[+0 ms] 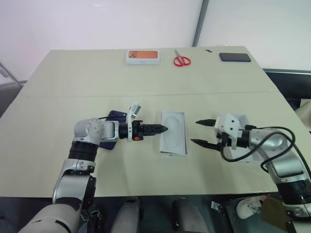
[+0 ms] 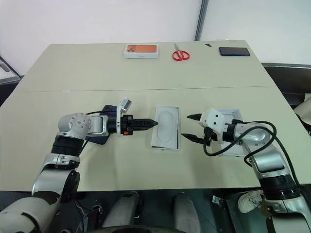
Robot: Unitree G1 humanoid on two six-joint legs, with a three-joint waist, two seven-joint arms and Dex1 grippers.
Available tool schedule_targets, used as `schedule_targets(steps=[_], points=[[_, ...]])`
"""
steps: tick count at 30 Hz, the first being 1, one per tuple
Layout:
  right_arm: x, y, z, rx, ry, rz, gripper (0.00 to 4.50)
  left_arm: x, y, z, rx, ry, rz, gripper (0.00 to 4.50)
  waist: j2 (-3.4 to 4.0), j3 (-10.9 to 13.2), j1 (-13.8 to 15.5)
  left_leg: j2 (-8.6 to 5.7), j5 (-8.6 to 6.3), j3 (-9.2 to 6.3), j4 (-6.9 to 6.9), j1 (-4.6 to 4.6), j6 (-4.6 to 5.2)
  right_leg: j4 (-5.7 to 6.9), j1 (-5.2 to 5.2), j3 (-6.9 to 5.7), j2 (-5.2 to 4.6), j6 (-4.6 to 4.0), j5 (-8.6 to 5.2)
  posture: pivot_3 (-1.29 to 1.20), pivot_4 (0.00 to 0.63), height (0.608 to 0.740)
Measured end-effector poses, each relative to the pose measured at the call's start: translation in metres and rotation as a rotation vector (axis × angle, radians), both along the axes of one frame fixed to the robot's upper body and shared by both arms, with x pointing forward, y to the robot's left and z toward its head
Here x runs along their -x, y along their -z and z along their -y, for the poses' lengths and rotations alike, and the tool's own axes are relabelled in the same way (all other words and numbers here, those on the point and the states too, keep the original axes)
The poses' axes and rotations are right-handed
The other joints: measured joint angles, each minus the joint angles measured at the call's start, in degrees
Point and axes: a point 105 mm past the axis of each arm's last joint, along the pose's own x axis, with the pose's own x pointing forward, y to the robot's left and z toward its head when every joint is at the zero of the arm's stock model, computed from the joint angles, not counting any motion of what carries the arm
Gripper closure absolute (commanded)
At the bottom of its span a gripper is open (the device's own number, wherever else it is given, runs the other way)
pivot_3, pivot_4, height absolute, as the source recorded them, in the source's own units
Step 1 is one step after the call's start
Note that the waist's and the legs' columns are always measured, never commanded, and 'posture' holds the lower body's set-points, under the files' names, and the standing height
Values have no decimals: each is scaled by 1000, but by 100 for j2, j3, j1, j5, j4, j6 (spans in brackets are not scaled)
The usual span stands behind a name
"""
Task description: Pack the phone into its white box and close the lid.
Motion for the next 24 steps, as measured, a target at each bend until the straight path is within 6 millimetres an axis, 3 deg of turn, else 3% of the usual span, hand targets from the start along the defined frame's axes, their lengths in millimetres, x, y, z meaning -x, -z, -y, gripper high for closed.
schedule_targets(steps=[5, 8, 13, 14, 18, 24], points=[[-7, -9, -11, -45, -2, 26, 916, -2, -14, -7, -14, -14, 116, 688, -1, 3, -23, 5, 1, -2, -3, 0, -2, 3, -6, 2, 1, 0, 0, 0, 150, 740], [-10, -11, -23, -84, -12, 21, 1757, -2, -20, -17, -27, -50, 258, 626, 1, 2, -26, 8, 3, -2, -6, 2, -6, 4, -7, 5, 0, 0, 0, 0, 150, 740], [-15, 0, -49, -101, -13, 4, 4220, -15, -18, -42, -113, -193, 503, 626, 1, 3, 11, 7, 8, -2, -7, -2, -14, 2, -10, 7, -5, -2, 0, 0, 150, 740], [-19, 1, -55, -90, -9, 13, 4436, -15, -17, -49, -134, -216, 546, 626, 1, 3, 4, 7, 8, 1, -7, -2, -14, 0, -12, 10, -6, -2, 0, 0, 150, 740], [-33, 10, -59, -12, 36, 42, 4436, -7, -10, -70, -197, -254, 697, 626, 2, 3, 6, 5, 8, 1, -11, -2, -13, -1, -13, 10, -9, -3, 0, 0, 150, 740], [-34, 26, -75, 64, -3, 38, 4436, 9, 3, -75, -200, -254, 792, 626, 3, 4, 4, 8, 8, 0, -13, -4, -13, 2, -18, 9, -6, -4, 1, 0, 150, 740]])
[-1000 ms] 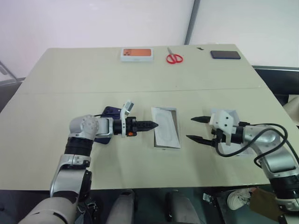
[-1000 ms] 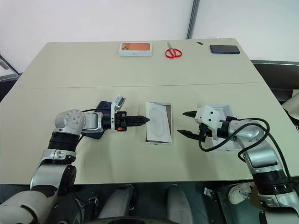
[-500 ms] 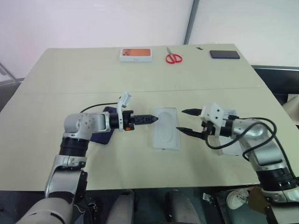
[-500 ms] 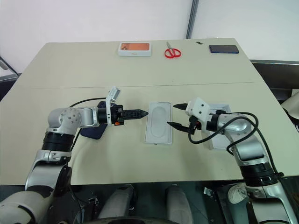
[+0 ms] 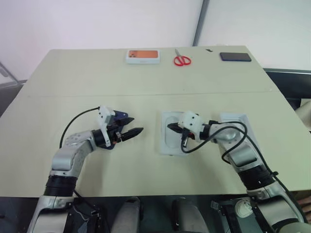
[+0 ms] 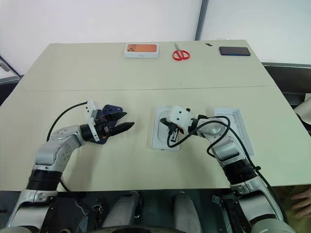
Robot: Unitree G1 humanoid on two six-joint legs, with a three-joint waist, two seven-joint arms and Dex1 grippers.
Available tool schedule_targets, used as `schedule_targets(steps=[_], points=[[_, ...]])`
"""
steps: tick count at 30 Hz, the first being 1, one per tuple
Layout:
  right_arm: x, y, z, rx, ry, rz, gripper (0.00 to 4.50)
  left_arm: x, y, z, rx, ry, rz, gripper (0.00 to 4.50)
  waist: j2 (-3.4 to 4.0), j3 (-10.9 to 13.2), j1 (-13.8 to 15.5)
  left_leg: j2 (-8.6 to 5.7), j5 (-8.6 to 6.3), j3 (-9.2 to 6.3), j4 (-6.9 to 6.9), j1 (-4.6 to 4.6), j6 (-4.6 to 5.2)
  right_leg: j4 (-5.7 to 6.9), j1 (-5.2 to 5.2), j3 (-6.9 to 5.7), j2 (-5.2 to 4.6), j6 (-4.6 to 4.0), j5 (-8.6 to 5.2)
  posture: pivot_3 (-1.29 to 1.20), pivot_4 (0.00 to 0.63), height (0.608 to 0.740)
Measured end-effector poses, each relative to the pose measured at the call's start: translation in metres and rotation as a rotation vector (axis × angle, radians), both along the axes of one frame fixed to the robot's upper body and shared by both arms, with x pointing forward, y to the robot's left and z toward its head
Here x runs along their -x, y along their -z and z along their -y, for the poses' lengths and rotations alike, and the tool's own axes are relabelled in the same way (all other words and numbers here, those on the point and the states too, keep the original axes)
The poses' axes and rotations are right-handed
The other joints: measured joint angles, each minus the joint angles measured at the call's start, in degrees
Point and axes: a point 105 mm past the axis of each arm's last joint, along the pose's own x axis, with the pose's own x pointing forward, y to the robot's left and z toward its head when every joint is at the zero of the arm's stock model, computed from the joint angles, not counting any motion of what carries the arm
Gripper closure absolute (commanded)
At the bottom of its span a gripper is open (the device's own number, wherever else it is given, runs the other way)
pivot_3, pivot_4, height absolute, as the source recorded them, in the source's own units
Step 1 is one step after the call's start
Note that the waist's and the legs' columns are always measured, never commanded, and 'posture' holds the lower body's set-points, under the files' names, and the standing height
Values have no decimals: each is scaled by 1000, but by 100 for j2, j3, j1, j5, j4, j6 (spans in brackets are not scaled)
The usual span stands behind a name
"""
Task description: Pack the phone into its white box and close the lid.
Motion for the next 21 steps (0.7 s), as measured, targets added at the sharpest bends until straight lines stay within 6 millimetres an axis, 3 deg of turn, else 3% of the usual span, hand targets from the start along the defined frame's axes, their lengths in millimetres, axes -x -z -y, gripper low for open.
schedule_targets(steps=[3, 9, 13, 17, 21], points=[[3, 16, 0, 113, -31, 2, 4436, 2, -2, -1, -14, 0, 45, 626, 0, 0, 1, -2, 0, 1, 1, 0, 0, -1, 1, 0, 0, 0, 0, 0, 150, 740], [22, 19, -1, 124, -138, -68, 4436, 3, 1, -3, -40, -13, 74, 626, 0, -1, -13, 1, 0, -1, 1, 2, 2, 0, 4, -2, 5, 1, 0, 0, 150, 740], [20, 19, -3, 105, -121, -75, 4436, 4, 4, 1, -43, -5, 72, 626, 0, 0, -21, 1, 0, -1, 1, 4, 2, 2, 4, -2, 6, 1, 0, 0, 150, 740], [8, 11, -3, 70, -68, -38, 4436, 5, 10, 9, -73, 16, 56, 626, 0, 0, -15, 0, 0, 0, 1, 3, 2, 2, 3, -2, 6, 1, 0, 0, 150, 740], [-3, -9, 6, 4, -16, 10, 4436, -1, 8, 12, -69, 15, 48, 626, 0, 0, -6, -1, 0, -1, 2, 3, 2, 2, 5, -3, 6, 1, 0, 0, 150, 740]])
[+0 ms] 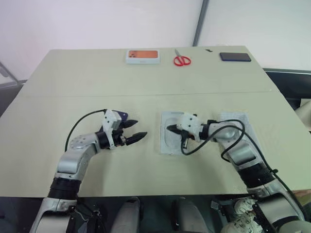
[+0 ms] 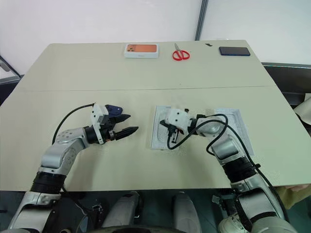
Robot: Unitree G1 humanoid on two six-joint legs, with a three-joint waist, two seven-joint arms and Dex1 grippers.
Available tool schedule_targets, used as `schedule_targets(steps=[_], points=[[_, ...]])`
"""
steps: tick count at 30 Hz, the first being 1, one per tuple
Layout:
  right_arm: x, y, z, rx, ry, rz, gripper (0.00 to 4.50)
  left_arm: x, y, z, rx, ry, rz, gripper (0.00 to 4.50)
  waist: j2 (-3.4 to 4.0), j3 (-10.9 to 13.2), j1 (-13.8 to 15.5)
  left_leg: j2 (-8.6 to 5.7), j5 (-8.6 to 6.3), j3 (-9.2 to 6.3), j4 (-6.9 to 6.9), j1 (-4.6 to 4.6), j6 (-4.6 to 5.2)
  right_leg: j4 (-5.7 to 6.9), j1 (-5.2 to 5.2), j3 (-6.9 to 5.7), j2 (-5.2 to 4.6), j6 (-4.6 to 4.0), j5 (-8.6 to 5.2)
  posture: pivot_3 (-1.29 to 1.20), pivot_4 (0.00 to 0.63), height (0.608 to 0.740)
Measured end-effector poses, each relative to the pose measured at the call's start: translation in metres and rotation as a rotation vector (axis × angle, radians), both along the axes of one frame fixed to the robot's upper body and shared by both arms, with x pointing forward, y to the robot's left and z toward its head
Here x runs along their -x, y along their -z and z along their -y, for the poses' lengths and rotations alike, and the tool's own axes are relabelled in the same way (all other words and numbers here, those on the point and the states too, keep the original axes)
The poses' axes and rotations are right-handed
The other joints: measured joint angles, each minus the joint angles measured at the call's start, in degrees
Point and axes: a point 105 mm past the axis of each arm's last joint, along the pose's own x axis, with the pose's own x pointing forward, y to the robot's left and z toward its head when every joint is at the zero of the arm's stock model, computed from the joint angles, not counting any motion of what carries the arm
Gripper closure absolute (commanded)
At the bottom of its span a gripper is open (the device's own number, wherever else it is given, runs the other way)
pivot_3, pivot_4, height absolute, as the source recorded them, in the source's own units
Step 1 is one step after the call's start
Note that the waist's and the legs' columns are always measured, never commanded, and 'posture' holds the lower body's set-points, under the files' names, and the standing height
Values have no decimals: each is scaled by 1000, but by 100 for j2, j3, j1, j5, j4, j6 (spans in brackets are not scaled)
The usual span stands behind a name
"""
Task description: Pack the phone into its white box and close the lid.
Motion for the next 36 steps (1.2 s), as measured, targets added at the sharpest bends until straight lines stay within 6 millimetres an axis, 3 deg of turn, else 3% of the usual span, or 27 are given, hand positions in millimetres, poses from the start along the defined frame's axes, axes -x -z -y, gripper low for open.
schedule_targets(steps=[5, 13, 16, 19, 22, 27, 36], points=[[-6, -10, 16, -33, 52, 32, 4436, -5, -2, -1, -1, -8, 6, 626, 0, 0, -9, -1, 0, 1, -1, 0, 0, 2, -1, -1, 1, 0, 0, 0, 150, 740], [-4, -4, 42, -19, 120, 16, 4436, -10, 6, -14, -46, -32, -14, 626, 0, 0, -9, -1, 0, 2, -1, 0, 0, 4, -2, -1, 3, 0, 0, 0, 150, 740], [-8, 0, 54, 29, 151, 30, 4500, -14, 5, -10, -44, -30, -18, 1467, 0, 0, 1, -2, 0, 6, 1, 0, 1, 2, 2, -4, 2, 0, 0, 0, 150, 740], [-10, 4, 61, 67, 164, 47, 4500, -18, 6, -2, -57, -31, -12, 2891, 0, 0, 1, -4, 0, 8, 2, 0, 1, 2, 5, -4, 2, 0, 0, 0, 150, 740], [-15, 10, 72, 117, 191, 54, 4500, -23, 18, 9, -135, -28, -21, 4481, 0, 0, -1, -11, 0, 10, 3, 0, 1, 2, 5, -5, 4, 0, 0, 0, 150, 740], [-15, 15, 73, 153, 179, 62, 4500, -19, 30, 32, -191, 52, -75, 4481, 0, 0, -14, -9, 1, 8, 4, 1, 1, 7, 6, -8, 11, 1, 0, 0, 150, 740], [2, 16, 45, 72, 67, 8, 4500, -17, 29, 49, -209, 115, -113, 4481, 0, -1, -8, -9, 0, 5, 9, 3, 1, 6, 12, -8, 10, 1, 0, 0, 150, 740]])
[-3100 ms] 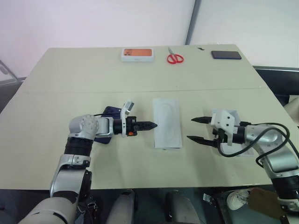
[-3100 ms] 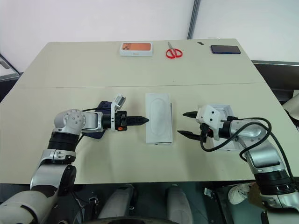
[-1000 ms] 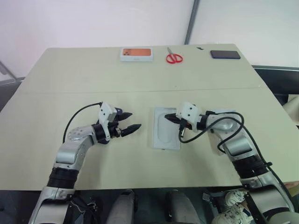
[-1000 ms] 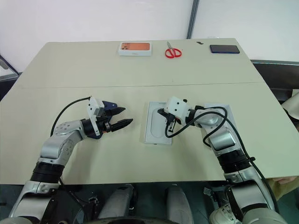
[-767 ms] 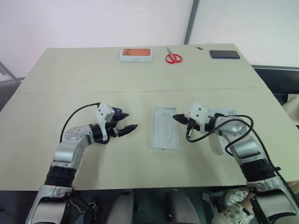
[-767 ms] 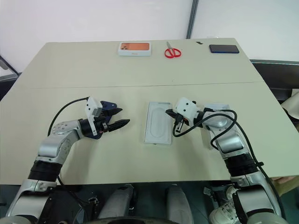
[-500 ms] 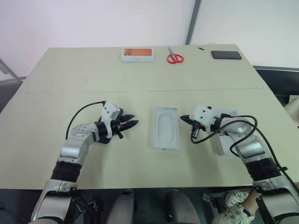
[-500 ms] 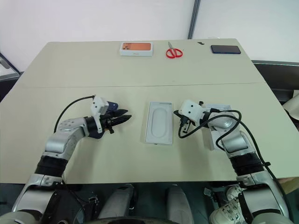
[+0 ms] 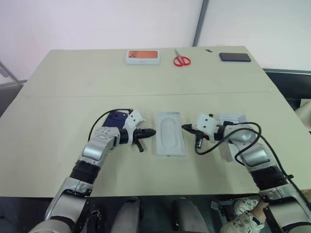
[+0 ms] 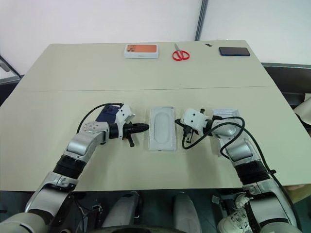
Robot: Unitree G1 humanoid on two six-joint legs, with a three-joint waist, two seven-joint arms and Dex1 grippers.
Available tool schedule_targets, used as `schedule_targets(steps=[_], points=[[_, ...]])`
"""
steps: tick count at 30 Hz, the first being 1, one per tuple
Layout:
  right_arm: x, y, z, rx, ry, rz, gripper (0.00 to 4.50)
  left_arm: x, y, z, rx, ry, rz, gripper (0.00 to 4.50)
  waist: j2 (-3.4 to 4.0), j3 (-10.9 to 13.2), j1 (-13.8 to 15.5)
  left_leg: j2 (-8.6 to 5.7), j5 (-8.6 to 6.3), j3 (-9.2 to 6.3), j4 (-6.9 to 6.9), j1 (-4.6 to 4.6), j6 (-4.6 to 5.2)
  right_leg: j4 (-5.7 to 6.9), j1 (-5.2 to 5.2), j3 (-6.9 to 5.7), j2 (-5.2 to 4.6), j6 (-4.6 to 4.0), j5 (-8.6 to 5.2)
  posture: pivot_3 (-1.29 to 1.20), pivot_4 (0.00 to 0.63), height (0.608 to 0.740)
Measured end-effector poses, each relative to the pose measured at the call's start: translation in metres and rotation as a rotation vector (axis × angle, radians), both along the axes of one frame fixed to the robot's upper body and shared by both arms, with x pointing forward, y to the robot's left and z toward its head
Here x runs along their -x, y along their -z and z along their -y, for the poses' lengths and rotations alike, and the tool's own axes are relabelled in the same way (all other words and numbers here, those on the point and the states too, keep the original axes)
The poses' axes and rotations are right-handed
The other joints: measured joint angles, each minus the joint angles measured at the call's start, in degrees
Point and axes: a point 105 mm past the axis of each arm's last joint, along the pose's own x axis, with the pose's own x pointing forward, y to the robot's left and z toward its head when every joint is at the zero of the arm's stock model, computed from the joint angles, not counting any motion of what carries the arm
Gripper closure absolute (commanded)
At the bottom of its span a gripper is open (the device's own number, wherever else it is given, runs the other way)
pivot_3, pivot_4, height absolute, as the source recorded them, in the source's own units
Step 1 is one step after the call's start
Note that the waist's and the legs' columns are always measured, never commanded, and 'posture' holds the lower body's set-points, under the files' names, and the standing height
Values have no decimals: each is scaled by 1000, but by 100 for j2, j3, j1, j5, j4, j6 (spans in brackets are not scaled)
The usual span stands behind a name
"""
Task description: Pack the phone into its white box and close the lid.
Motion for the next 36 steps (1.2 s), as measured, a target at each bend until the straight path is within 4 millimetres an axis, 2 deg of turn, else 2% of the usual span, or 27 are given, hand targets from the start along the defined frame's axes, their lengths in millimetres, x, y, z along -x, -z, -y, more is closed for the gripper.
schedule_targets(steps=[13, 23, 28, 33, 36], points=[[6, 3, -3, 5, -14, -18, 4500, 11, 1, -5, 14, 3, -45, 4481, 1, 0, -1, 5, 0, -2, -1, 1, 0, 1, -1, -1, 0, 0, 0, 0, 150, 740], [7, 3, -3, 21, -28, -21, 4500, 7, 0, -10, 19, -35, -43, 4481, 1, 0, -2, 5, 0, -1, -1, 0, 0, 1, -2, -1, 0, 0, 0, 0, 150, 740], [0, -5, 6, 53, -15, 14, 4500, 6, -3, -17, 16, -44, -41, 4481, 1, 0, -2, 4, 0, -1, -1, 0, 0, 0, -2, -1, 0, 0, 0, 0, 150, 740], [-8, -15, 8, 46, 3, 64, 4500, 1, -11, -34, 59, -108, -59, 4481, 1, 0, -14, 7, 0, -2, -2, 0, 0, 2, -5, 0, 1, 0, 0, 0, 150, 740], [-12, -27, -2, -18, 4, 85, 4500, -7, -19, -53, 91, -181, -68, 3142, 0, 1, -27, 7, 0, -4, -2, 0, 0, 3, -6, 0, 3, 0, 0, 0, 150, 740]])
